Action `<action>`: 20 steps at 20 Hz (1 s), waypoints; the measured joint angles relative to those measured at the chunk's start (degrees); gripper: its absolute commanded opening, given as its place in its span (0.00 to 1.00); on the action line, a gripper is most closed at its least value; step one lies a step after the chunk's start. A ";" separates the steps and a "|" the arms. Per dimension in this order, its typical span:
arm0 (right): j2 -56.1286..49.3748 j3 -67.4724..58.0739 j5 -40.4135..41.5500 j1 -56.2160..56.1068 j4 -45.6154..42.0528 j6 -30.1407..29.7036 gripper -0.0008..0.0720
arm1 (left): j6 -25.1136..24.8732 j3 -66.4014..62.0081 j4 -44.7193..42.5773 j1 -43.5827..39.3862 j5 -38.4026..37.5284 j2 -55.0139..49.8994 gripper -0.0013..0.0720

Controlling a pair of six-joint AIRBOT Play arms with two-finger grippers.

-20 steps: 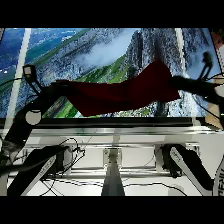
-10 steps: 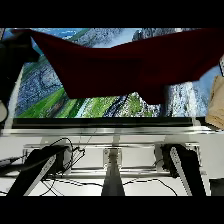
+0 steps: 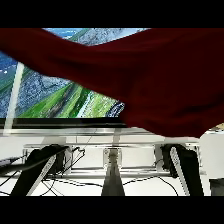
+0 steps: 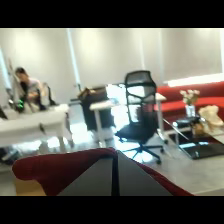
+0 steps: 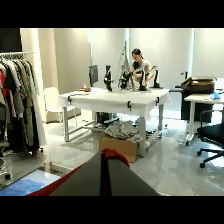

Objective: Fold the clothes and pants, and hang the long-sleeved shirts on hangers.

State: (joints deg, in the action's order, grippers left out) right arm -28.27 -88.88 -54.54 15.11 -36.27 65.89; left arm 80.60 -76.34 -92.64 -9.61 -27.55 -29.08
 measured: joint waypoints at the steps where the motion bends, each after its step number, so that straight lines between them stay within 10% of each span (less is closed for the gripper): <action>1: -0.55 -0.22 -0.04 0.00 -0.20 0.13 0.02 | 0.00 -0.57 -0.79 0.00 -1.11 0.13 0.03; 10: -24.00 1.90 -12.33 -0.76 -9.31 5.99 0.03 | -0.02 -1.81 -3.08 0.00 -17.40 -22.97 0.03; 20: -56.85 6.12 -3.34 -6.47 -11.87 6.84 0.03 | -0.02 -1.88 -3.34 0.07 -11.32 -59.74 0.03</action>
State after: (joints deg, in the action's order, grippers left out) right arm -85.12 -82.76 -57.89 8.64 -48.14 72.73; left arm 80.58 -78.22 -95.98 -9.54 -38.87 -88.82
